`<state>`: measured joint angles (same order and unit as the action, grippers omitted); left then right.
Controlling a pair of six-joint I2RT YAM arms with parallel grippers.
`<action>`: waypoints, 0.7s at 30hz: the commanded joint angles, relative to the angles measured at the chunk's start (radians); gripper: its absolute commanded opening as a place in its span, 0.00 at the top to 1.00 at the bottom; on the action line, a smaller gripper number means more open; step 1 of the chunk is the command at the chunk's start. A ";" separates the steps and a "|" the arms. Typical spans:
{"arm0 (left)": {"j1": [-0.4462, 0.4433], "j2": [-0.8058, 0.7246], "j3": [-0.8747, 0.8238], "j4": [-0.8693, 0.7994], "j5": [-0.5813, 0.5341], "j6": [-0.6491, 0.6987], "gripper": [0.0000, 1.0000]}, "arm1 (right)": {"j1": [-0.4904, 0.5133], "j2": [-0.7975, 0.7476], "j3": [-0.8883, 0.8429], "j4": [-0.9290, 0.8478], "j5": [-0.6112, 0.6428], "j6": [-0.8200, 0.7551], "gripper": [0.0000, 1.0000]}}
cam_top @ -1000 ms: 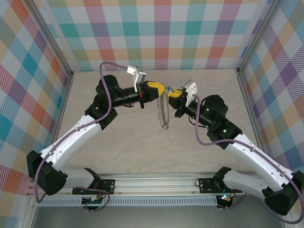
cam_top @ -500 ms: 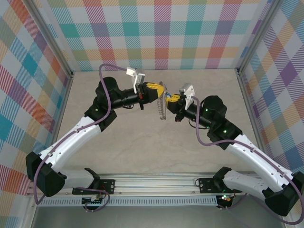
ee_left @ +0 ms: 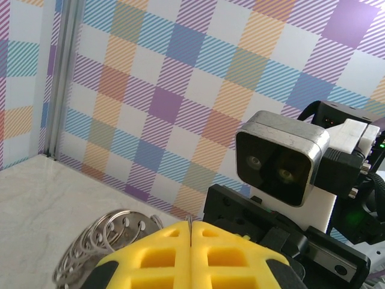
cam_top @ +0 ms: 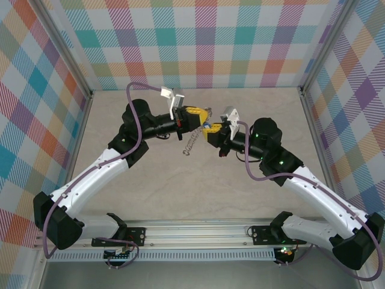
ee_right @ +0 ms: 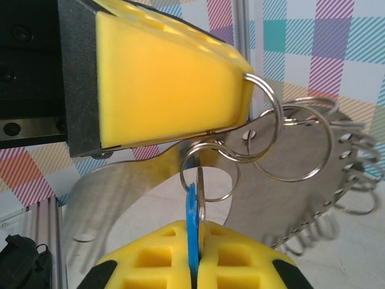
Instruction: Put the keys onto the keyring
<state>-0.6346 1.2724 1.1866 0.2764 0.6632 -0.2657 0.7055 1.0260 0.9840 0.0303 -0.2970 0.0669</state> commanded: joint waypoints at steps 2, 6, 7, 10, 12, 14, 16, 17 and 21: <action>-0.007 -0.033 -0.009 0.126 -0.040 -0.017 1.00 | 0.002 -0.052 0.002 -0.078 -0.012 0.000 0.68; -0.008 -0.042 -0.026 0.148 -0.041 -0.026 1.00 | -0.009 -0.145 -0.032 -0.155 0.085 -0.016 0.48; -0.008 -0.044 -0.035 0.158 -0.039 -0.030 1.00 | -0.013 -0.172 -0.049 -0.157 0.104 -0.013 0.47; -0.008 -0.054 -0.058 0.182 -0.035 -0.038 1.00 | -0.033 -0.255 -0.097 -0.147 0.147 0.022 0.47; -0.007 -0.055 -0.066 0.190 -0.023 -0.043 1.00 | -0.050 -0.287 -0.108 -0.121 0.165 0.059 0.47; -0.008 -0.051 -0.069 0.201 -0.002 -0.047 1.00 | -0.067 -0.291 -0.098 -0.097 0.167 0.096 0.48; -0.007 -0.049 -0.075 0.216 0.016 -0.053 1.00 | -0.079 -0.275 -0.075 -0.071 0.159 0.139 0.48; -0.008 -0.049 -0.077 0.225 0.026 -0.054 1.00 | -0.085 -0.260 -0.057 -0.058 0.144 0.158 0.48; -0.007 -0.050 -0.093 0.264 0.045 -0.066 1.00 | -0.116 -0.180 0.018 -0.011 0.034 0.238 0.49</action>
<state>-0.6342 1.2510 1.1007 0.4347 0.6724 -0.3111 0.6071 0.8097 0.9386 -0.0612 -0.1856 0.2115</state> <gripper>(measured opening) 0.048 0.514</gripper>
